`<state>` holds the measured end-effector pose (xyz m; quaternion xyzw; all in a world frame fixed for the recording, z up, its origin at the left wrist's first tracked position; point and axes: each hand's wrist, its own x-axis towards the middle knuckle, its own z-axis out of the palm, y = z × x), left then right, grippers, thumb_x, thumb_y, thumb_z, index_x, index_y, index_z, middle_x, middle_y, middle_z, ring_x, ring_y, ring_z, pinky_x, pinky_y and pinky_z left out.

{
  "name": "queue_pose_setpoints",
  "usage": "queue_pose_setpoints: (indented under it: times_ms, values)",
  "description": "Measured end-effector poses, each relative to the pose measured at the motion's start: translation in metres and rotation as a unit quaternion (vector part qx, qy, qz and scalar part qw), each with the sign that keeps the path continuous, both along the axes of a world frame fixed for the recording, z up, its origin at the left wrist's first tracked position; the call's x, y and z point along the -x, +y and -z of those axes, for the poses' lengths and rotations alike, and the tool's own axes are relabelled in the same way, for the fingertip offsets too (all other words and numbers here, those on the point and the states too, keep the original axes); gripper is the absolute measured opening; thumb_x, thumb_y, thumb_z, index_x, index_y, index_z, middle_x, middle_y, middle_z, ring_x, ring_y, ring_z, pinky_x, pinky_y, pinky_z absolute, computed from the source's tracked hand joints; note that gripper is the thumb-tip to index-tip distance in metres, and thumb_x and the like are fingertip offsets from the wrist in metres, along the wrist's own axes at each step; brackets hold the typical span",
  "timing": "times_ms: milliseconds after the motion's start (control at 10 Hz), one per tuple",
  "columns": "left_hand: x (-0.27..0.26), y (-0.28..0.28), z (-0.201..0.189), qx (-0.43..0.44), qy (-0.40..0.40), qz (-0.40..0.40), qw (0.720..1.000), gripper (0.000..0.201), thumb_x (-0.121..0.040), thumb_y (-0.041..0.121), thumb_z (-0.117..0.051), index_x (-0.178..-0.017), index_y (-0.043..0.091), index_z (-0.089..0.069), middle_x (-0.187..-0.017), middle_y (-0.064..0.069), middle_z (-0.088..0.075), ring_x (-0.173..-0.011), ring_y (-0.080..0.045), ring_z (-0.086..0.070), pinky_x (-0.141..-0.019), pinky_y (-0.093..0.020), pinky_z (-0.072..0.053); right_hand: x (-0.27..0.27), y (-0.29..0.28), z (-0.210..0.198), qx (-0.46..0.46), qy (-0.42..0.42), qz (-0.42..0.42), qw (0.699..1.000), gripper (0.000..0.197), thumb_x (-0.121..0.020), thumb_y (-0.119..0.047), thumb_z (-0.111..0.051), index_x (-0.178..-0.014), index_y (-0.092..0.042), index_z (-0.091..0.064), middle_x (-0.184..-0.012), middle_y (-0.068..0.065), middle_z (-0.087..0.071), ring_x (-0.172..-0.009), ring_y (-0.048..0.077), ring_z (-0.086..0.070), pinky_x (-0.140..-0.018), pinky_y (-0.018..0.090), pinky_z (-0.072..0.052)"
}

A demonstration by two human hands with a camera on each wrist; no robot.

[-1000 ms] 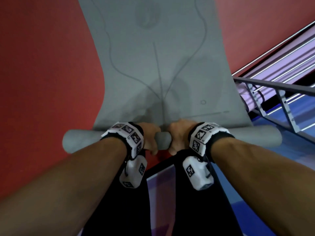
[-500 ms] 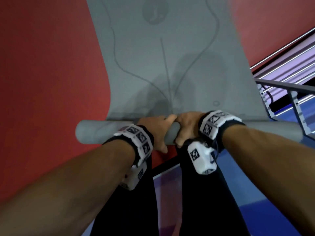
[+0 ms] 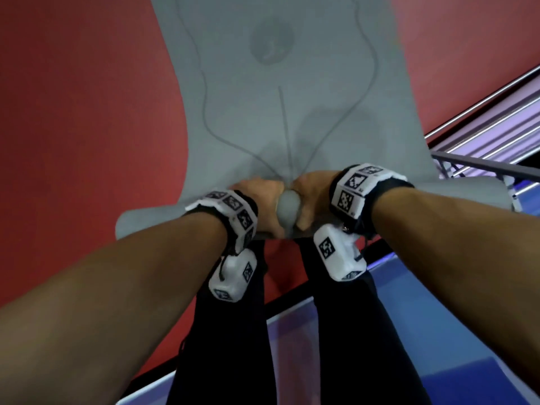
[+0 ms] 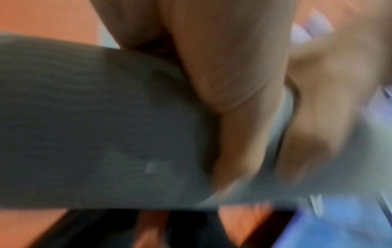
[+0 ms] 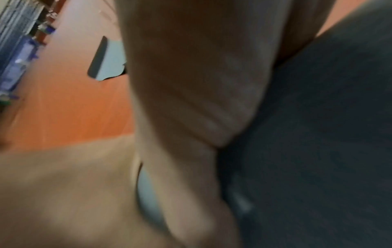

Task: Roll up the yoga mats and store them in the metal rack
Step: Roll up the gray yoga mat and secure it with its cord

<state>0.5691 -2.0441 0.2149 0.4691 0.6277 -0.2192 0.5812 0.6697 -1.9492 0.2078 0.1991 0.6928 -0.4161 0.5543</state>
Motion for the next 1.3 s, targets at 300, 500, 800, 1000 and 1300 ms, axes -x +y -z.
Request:
queue_pose_setpoints:
  times_ms: [300, 500, 800, 1000, 1300]
  values:
    - [0.019, 0.002, 0.009, -0.017, -0.06, -0.03, 0.998, 0.075, -0.061, 0.045, -0.088, -0.122, 0.018, -0.054, -0.118, -0.005, -0.061, -0.106, -0.025, -0.06, -0.089, -0.036, -0.05, 0.021, -0.013, 0.002, -0.074, -0.034, -0.029, 0.996, 0.03, -0.069, -0.026, -0.084, -0.092, -0.02, -0.066, -0.087, 0.002, -0.061, -0.094, 0.022, -0.064, -0.074, 0.031, -0.05]
    - [0.036, -0.01, 0.015, 0.022, -0.023, 0.022, 0.999, 0.04, -0.074, 0.036, -0.082, -0.105, 0.022, -0.061, -0.099, 0.005, -0.064, -0.094, -0.019, -0.065, -0.07, -0.024, -0.043, 0.021, -0.029, 0.006, -0.073, 0.065, -0.052, 0.994, 0.094, -0.058, -0.056, -0.085, -0.135, -0.024, -0.041, -0.126, 0.003, -0.056, -0.117, 0.029, -0.056, -0.094, 0.04, -0.043]
    - [0.022, -0.017, 0.022, -0.054, 0.021, 0.02, 0.998, 0.092, -0.063, 0.053, -0.084, -0.136, 0.023, -0.036, -0.131, 0.001, -0.053, -0.117, -0.028, -0.055, -0.091, -0.044, -0.043, 0.035, 0.0, 0.023, -0.022, 0.002, -0.045, 0.999, 0.063, -0.065, -0.032, -0.087, -0.118, -0.015, -0.058, -0.112, 0.008, -0.068, -0.103, 0.026, -0.066, -0.087, 0.036, -0.054]
    - [0.053, 0.02, 0.039, 0.016, -0.004, -0.007, 1.0, 0.053, -0.06, 0.036, -0.086, -0.104, 0.016, -0.065, -0.095, -0.001, -0.068, -0.08, -0.018, -0.062, -0.074, -0.029, -0.052, 0.019, -0.019, 0.014, -0.22, 0.124, -0.137, 0.958, 0.117, -0.058, -0.064, -0.077, -0.148, -0.027, -0.011, -0.134, 0.005, -0.043, -0.122, 0.032, -0.046, -0.097, 0.046, -0.037]
    - [0.04, 0.018, 0.049, -0.049, 0.005, -0.004, 0.999, 0.073, -0.062, 0.047, -0.086, -0.121, 0.022, -0.052, -0.111, 0.001, -0.062, -0.103, -0.025, -0.063, -0.082, -0.036, -0.052, 0.04, 0.024, 0.042, 0.064, 0.042, 0.025, 0.997, 0.055, -0.06, -0.02, -0.089, -0.109, -0.017, -0.063, -0.099, 0.006, -0.068, -0.094, 0.026, -0.065, -0.089, 0.046, -0.052]
